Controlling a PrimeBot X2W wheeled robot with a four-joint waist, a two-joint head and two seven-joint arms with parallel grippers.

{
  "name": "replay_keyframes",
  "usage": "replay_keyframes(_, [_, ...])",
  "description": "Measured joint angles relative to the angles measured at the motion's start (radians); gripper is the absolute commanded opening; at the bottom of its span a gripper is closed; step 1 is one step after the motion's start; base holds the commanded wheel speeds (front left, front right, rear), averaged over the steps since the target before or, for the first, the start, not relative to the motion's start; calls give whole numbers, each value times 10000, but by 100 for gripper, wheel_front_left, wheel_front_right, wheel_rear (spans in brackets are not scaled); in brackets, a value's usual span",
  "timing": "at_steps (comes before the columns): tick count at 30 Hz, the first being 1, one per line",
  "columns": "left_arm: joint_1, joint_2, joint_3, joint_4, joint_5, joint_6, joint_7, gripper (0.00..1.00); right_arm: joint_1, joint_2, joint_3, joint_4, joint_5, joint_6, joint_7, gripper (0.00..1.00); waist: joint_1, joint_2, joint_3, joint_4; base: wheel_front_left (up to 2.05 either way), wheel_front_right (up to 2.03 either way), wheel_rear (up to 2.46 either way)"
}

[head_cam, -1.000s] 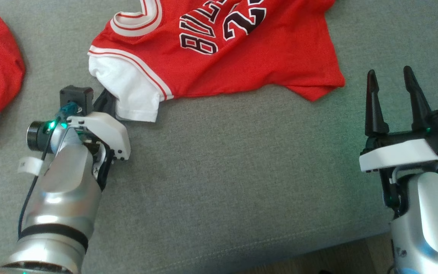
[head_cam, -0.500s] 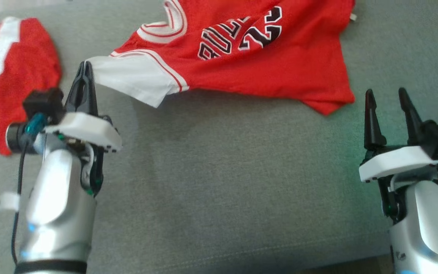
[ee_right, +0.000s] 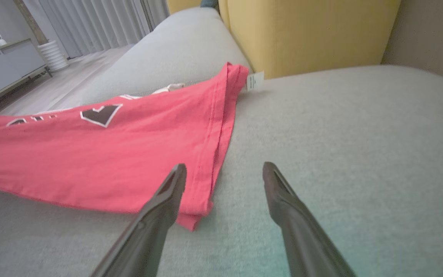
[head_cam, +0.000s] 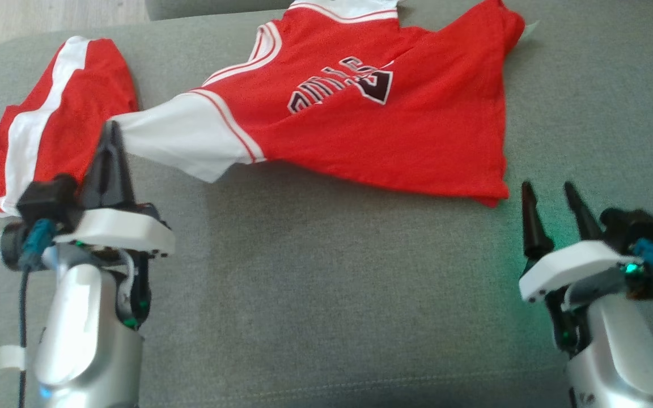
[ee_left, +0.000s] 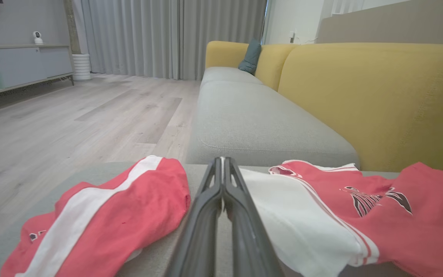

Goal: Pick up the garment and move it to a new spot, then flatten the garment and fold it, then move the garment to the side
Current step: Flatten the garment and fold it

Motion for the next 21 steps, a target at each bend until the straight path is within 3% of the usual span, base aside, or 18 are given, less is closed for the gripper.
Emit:
replay_keyframes(12, [176,-88,167,-146,259,-105,0,0,-81,-8,1187,1296,1471,0,115,100,0,0,-14,184,0,0,0])
replay_keyframes(21, [174,-176,84,-54,263,-190,0,0,-838,-8,1578,2057,600,0,-153,100,0,0,99,358,0,0,0])
